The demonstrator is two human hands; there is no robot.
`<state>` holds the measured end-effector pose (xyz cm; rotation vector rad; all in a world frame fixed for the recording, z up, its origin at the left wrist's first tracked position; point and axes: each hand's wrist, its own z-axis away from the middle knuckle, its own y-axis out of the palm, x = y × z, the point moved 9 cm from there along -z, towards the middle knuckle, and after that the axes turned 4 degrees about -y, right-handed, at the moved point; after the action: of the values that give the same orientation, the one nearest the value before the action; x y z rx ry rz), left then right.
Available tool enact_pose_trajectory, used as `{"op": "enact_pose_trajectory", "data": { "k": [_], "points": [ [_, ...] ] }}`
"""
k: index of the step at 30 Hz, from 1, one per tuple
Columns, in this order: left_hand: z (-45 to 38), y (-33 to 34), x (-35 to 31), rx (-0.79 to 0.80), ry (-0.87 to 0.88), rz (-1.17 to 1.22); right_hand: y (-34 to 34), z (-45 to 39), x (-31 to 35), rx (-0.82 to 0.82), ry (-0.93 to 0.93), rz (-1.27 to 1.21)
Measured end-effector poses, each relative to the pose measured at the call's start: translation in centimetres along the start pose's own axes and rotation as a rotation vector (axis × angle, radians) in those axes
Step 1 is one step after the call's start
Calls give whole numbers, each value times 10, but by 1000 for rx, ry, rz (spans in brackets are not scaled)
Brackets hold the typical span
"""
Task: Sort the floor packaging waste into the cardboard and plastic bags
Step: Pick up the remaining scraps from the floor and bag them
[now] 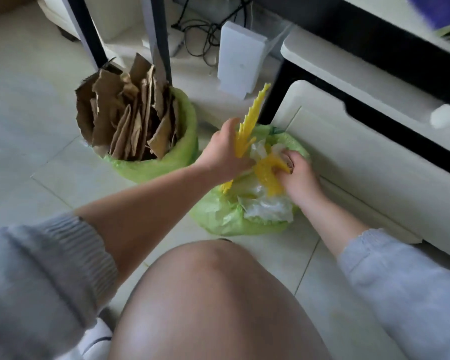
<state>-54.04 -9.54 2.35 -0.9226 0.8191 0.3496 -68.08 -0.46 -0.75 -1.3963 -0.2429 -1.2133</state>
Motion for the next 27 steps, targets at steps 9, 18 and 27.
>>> {"op": "enact_pose_trajectory", "data": {
  "k": [9,18,27],
  "points": [
    [-2,76,12,336,207,-717,18,-4,-9,309,-223,614],
    [-17,106,31,453,150,-912,47,-13,-29,588,-184,905],
    [-37,127,60,529,-6,-1035,77,-38,-48,686,-146,957]
  ]
}}
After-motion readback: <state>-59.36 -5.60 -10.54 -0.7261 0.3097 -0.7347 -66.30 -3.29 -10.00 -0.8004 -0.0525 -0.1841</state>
